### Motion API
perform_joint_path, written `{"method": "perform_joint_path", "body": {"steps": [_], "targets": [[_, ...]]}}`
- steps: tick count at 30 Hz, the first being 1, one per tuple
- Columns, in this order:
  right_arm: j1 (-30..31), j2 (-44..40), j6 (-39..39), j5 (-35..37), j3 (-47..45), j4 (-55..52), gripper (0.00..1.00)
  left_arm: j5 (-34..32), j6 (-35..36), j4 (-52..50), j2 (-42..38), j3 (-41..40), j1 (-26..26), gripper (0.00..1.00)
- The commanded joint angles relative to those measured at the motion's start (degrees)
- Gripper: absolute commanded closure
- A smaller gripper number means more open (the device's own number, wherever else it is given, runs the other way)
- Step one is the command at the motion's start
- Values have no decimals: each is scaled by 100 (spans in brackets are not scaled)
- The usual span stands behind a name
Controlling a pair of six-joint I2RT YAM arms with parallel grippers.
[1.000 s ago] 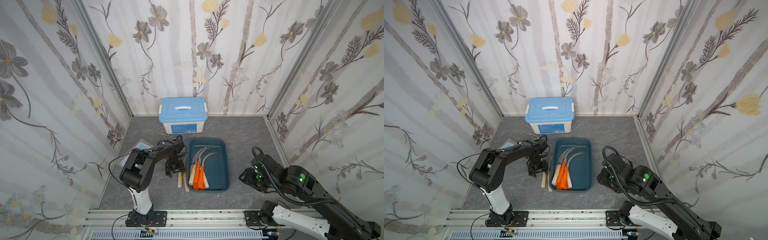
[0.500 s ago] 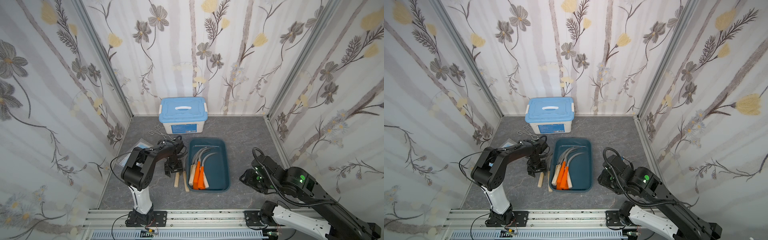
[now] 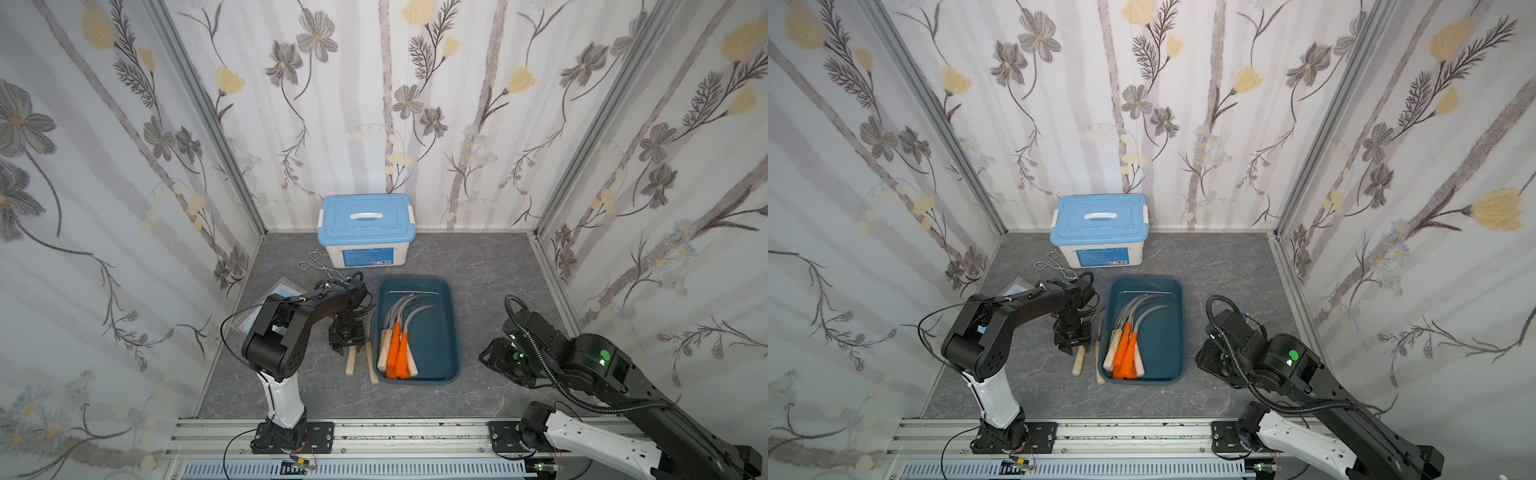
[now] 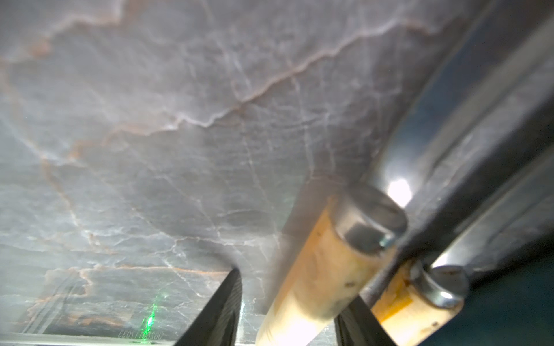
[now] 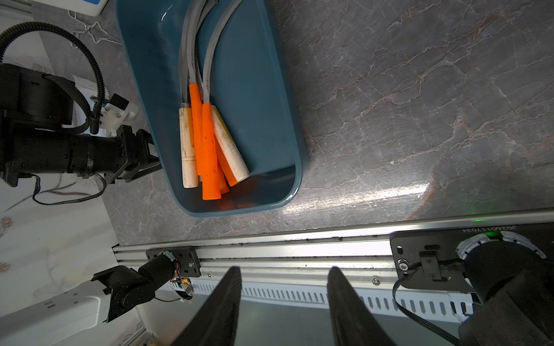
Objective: Put small sickles into storage boxes
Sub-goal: Pick up the sickle at the center of the board.
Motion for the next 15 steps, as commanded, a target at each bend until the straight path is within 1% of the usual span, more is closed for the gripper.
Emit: {"method": "perform_joint_path", "body": {"steps": [1, 9, 15], "targets": [[1, 11, 102, 73, 5, 100, 51, -134, -21, -98, 15, -50, 1, 50], [2, 2, 137, 73, 23, 92, 51, -103, -9, -64, 79, -5, 1, 49], [4, -24, 154, 87, 31, 76, 51, -109, 19, -64, 137, 6, -16, 50]]}}
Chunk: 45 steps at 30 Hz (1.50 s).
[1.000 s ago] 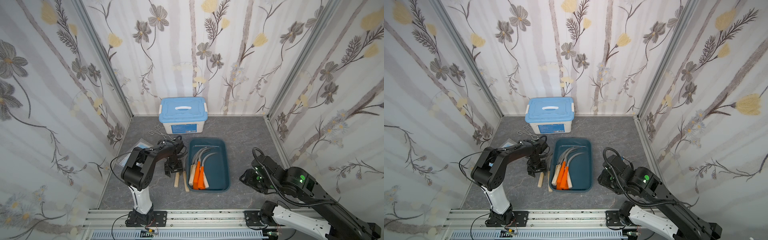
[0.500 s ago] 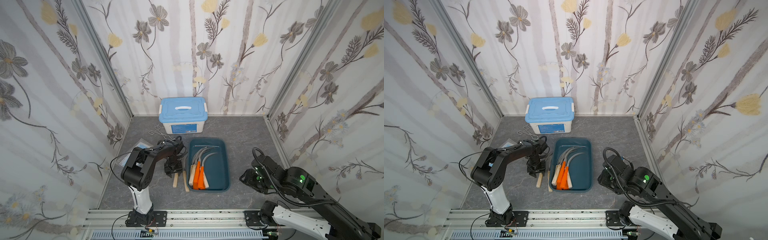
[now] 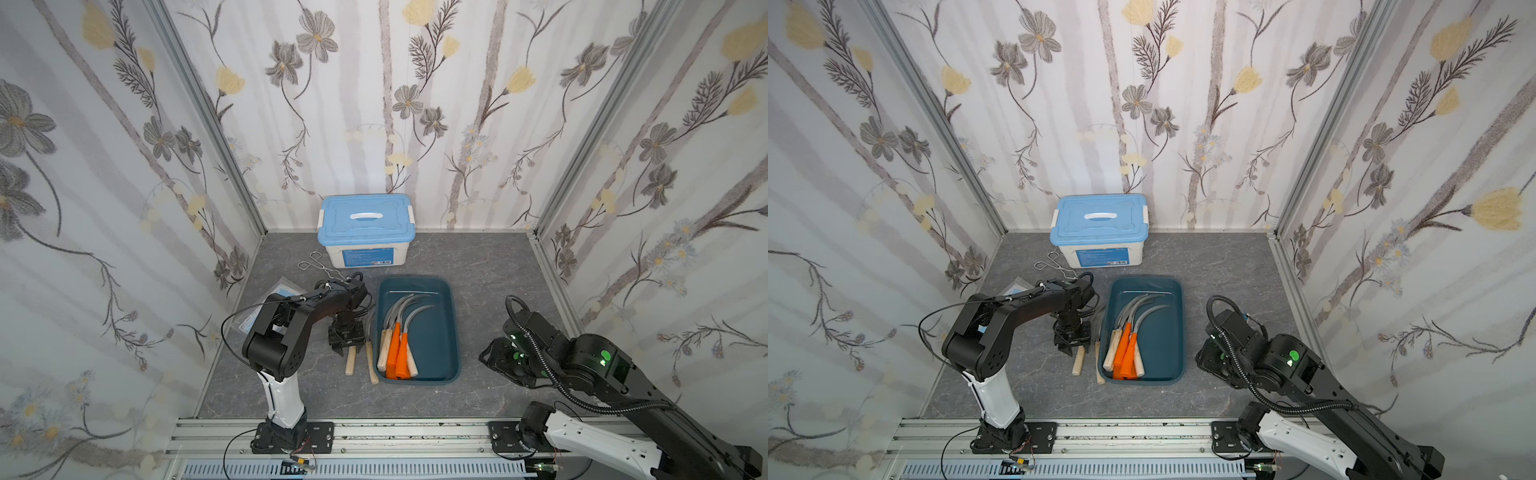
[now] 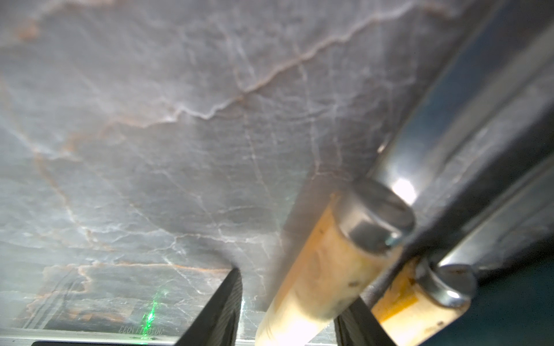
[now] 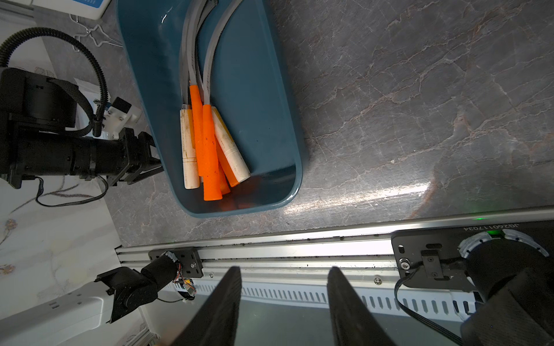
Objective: Put small sickles into storage boxes
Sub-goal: Pick up the sickle at the center of the board.
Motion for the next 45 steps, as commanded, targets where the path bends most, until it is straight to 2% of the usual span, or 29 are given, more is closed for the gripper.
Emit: {"method": "perform_joint_path", "body": {"steps": [1, 11, 18, 23, 28, 45], "targets": [[2, -11, 97, 90, 32, 67, 51, -148, 37, -37, 94, -9, -15, 51], [2, -44, 129, 117, 58, 8, 51, -175, 116, -50, 160, 70, -16, 63], [1, -38, 99, 125, 76, -3, 51, -149, 139, -33, 149, 48, -15, 79], [1, -44, 89, 126, 84, -18, 51, -166, 138, -50, 149, 96, -23, 86], [-5, -48, 86, 135, 84, -25, 51, -167, 129, -68, 106, 144, -23, 100], [3, 19, 32, 112, 84, 41, 51, -157, 47, -162, -283, 323, -32, 100]]}}
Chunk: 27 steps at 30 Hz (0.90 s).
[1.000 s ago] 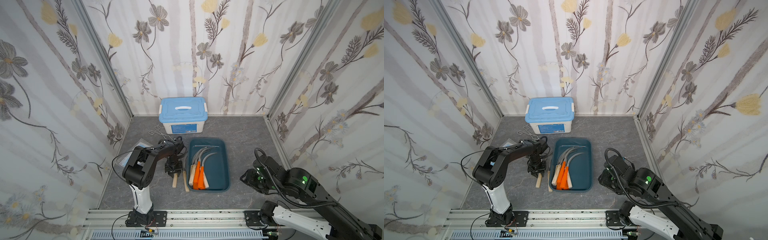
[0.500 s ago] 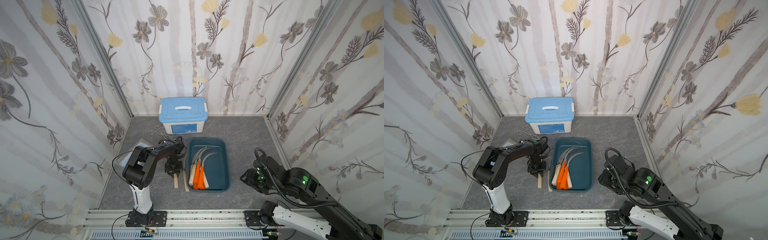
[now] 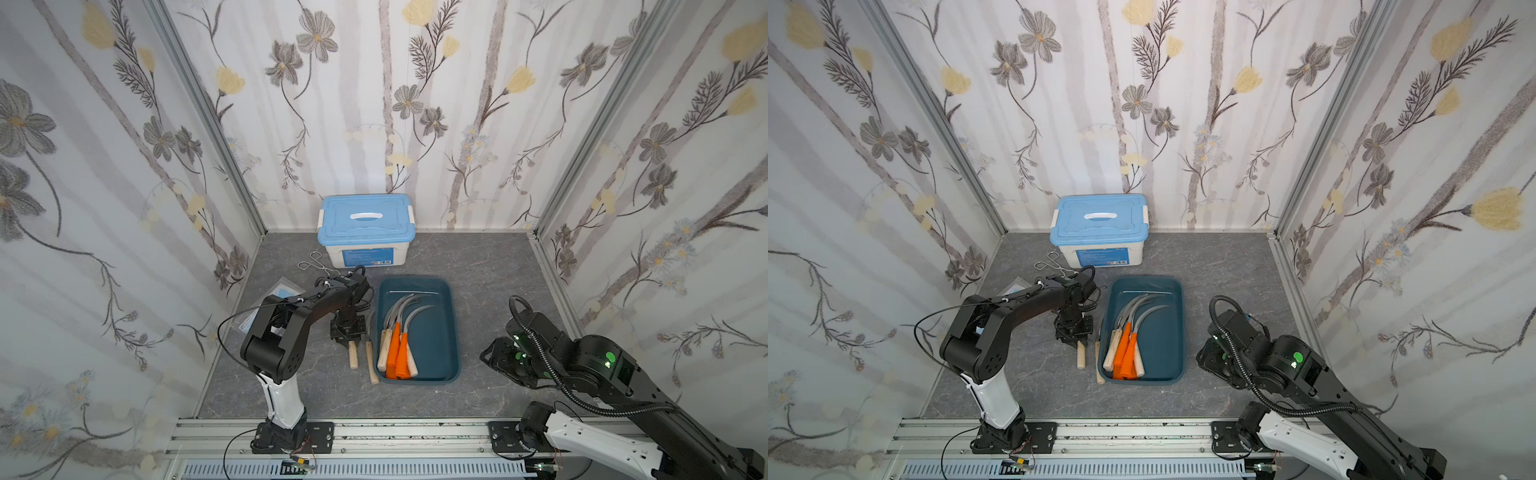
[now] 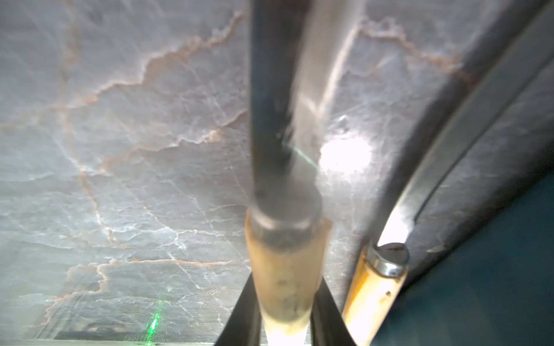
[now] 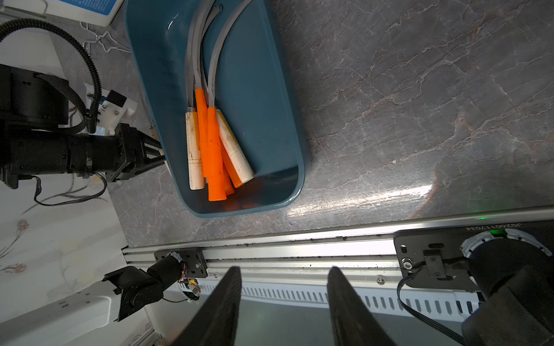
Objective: Put small sickles into storage boxes
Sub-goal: Pick up the sickle at the center of the board.
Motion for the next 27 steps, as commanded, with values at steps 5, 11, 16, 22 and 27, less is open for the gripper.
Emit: {"method": "perform_joint_path", "body": {"steps": [5, 11, 16, 22, 27], "targets": [[4, 76, -28, 85, 40, 95, 51, -111, -86, -151, -292, 3, 12, 100], [0, 145, -82, 66, 40, 142, 50, -99, -122, -156, -519, -63, 39, 100], [3, 195, -125, 66, 86, 157, 51, -68, -129, -165, -669, -63, 64, 100], [-1, 170, -125, 98, 168, 236, 50, -77, -71, -247, -792, 122, 73, 100], [-7, -1, -48, 185, 173, 318, 51, -68, -87, -272, -890, 184, 73, 100]]}}
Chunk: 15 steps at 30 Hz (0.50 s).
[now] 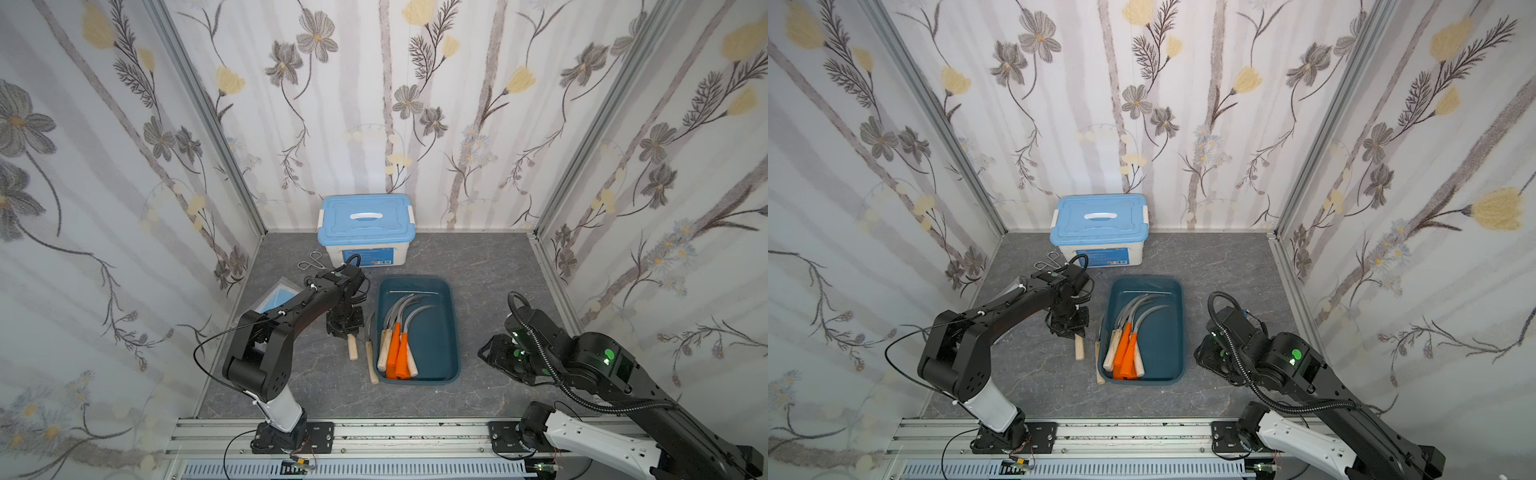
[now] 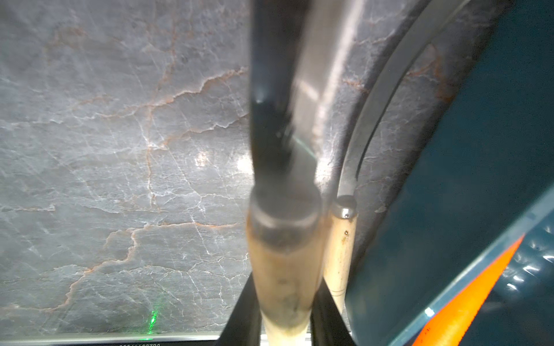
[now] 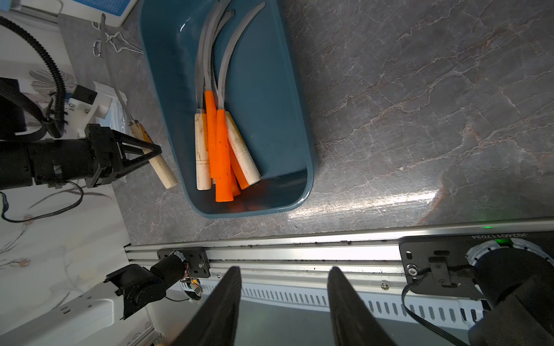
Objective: Put small sickles into storage boxes
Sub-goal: Pick up the sickle at the center of the board.
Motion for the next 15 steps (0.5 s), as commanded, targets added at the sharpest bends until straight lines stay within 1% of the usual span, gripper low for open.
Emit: {"method": "perform_joint_path", "body": {"steps": [1, 15], "targets": [[-8, -61, 112, 159, 3, 196, 51, -37, 5, -108, -117, 51, 6, 100], [-9, -1, 110, 148, 24, 241, 51, 77, 48, -89, -447, 317, -101, 100]]}}
